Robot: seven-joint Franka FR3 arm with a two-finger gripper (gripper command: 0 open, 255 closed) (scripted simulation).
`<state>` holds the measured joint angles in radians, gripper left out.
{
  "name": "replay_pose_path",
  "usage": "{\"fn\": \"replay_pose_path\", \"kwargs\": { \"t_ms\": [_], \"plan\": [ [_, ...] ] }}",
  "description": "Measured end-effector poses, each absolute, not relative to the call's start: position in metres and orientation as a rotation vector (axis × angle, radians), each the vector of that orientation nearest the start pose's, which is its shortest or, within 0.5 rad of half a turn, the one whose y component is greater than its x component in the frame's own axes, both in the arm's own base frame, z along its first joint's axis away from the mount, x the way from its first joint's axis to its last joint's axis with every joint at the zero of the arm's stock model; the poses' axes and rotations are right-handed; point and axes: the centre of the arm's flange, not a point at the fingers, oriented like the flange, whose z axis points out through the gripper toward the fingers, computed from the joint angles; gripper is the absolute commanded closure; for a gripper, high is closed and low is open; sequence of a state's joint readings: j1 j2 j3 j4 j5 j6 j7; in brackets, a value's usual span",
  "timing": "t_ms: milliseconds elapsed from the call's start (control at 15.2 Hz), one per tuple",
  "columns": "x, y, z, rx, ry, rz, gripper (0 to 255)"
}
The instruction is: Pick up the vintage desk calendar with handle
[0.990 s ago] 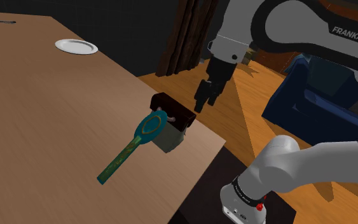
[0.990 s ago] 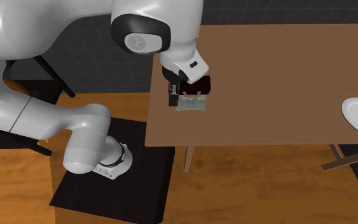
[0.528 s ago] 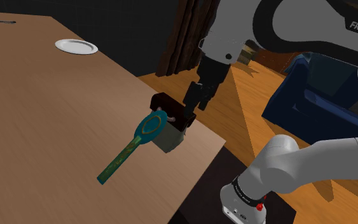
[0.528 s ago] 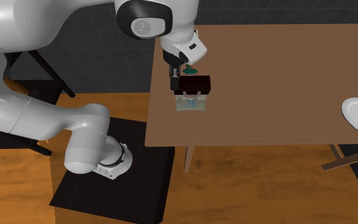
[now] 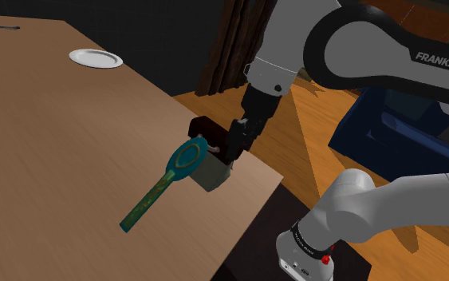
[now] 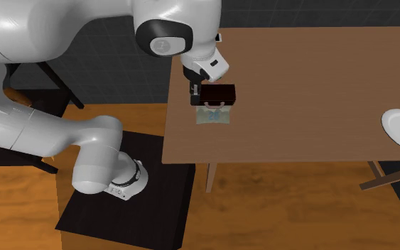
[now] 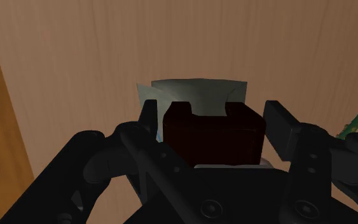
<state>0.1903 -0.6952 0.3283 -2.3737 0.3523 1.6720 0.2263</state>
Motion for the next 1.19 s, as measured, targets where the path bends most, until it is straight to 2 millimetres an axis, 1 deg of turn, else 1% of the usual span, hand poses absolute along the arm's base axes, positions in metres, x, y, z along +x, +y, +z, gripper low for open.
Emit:
{"fn": "replay_pose_path", "kwargs": {
  "t_ms": [660,792,1188],
  "plan": [
    [0.277,0.221,0.548,-3.004,-0.264,0.112,255],
    [0.277,0.221,0.555,-3.004,-0.264,0.113,255],
    [0.276,0.22,0.587,-3.004,-0.263,0.114,255]
  ]
}}
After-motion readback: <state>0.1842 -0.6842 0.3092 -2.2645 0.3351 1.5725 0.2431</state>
